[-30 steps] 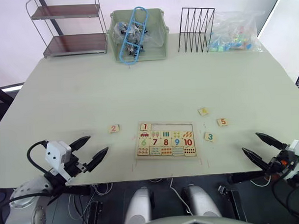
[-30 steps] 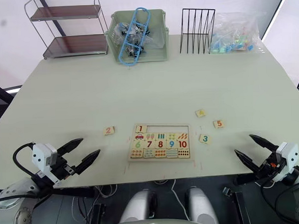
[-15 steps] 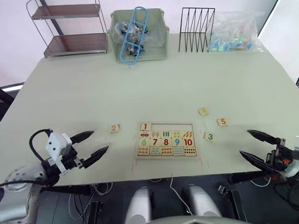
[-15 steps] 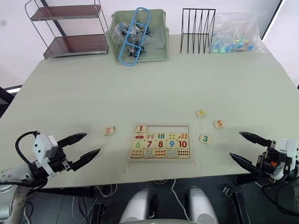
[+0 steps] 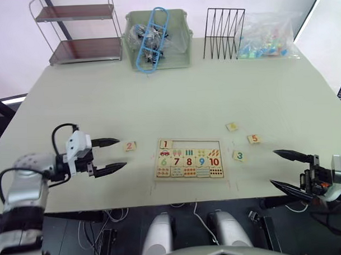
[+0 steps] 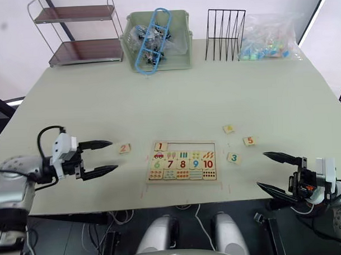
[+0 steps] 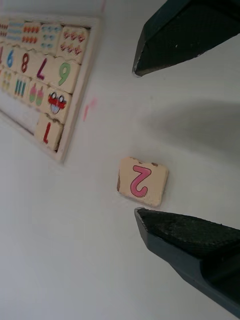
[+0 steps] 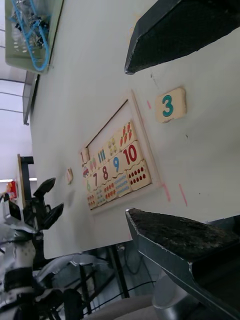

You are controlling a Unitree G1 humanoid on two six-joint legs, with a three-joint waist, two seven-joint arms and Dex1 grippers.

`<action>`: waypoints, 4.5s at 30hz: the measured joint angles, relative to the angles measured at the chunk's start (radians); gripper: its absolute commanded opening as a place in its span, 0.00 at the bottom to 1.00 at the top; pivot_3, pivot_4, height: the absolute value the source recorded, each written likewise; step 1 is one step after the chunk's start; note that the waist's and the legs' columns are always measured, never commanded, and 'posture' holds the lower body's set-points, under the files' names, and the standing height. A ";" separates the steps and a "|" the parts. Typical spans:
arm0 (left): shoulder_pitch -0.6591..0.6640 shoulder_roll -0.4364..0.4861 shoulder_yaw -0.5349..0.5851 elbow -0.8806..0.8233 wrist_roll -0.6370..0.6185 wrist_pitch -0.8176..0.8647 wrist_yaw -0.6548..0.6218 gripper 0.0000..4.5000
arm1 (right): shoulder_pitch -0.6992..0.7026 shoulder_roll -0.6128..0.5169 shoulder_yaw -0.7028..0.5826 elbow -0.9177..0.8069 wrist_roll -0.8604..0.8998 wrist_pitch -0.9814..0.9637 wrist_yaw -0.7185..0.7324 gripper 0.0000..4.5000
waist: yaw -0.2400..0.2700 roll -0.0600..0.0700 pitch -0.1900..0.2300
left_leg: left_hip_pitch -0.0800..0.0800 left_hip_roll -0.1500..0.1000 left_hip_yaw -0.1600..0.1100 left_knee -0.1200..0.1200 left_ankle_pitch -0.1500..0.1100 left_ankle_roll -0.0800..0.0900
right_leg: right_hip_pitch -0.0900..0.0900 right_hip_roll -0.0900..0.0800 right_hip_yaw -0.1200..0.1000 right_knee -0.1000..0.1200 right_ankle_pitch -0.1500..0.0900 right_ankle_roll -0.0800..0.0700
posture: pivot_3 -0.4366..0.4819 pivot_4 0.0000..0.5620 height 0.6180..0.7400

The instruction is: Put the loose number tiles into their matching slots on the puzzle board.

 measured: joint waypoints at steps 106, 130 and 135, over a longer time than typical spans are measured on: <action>-0.745 -0.234 -0.670 -0.231 0.373 0.670 -0.054 0.22 | 0.138 0.053 -0.001 -0.143 -0.015 -0.052 -0.149 1.00 | -0.004 0.000 0.001 | -0.002 -0.001 -0.002 0.001 0.000 0.000 | 0.000 0.001 0.001 0.000 0.000 0.007 | 0.48 0.27 1.00; -0.741 -0.279 -0.806 -0.282 0.511 0.790 0.007 0.22 | 0.143 0.061 0.000 -0.176 -0.020 -0.061 -0.199 1.00 | -0.005 0.000 0.001 | -0.002 -0.001 -0.002 0.001 0.000 0.000 | 0.000 0.001 0.001 0.001 0.001 0.006 | 0.48 0.27 1.00; -0.721 -0.263 -0.820 -0.290 0.524 0.790 -0.006 0.22 | 0.148 0.061 0.000 -0.193 -0.020 -0.058 -0.209 1.00 | -0.006 0.000 0.001 | -0.002 -0.001 -0.002 0.001 0.000 0.000 | 0.000 0.001 0.001 0.001 0.001 0.005 | 0.48 0.27 1.00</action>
